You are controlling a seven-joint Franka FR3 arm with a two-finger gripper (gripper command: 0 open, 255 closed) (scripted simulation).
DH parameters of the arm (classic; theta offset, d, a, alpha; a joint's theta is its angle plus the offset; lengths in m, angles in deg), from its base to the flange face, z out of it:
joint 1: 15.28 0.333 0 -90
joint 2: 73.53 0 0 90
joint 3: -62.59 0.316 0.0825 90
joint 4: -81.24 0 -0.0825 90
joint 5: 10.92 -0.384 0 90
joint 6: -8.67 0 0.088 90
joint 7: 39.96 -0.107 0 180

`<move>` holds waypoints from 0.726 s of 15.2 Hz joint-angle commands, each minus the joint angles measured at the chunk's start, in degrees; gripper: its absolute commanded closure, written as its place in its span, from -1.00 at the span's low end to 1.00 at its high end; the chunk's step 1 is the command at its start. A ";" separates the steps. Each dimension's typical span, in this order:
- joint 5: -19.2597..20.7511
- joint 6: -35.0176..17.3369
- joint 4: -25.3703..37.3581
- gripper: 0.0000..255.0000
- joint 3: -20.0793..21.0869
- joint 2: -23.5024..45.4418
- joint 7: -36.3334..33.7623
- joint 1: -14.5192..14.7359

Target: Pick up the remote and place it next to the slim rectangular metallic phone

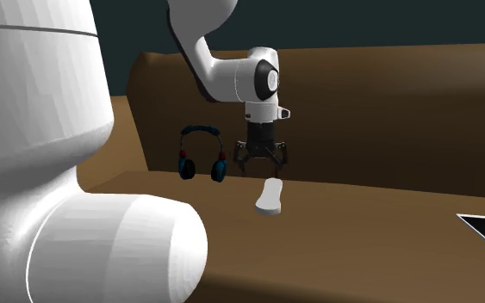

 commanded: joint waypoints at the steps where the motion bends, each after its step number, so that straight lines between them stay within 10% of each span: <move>1: -1.76 -1.39 2.30 -1.00 -1.49 3.47 1.81 -0.97; 11: -4.79 -7.76 0.94 -1.00 -2.01 8.81 4.11 -1.64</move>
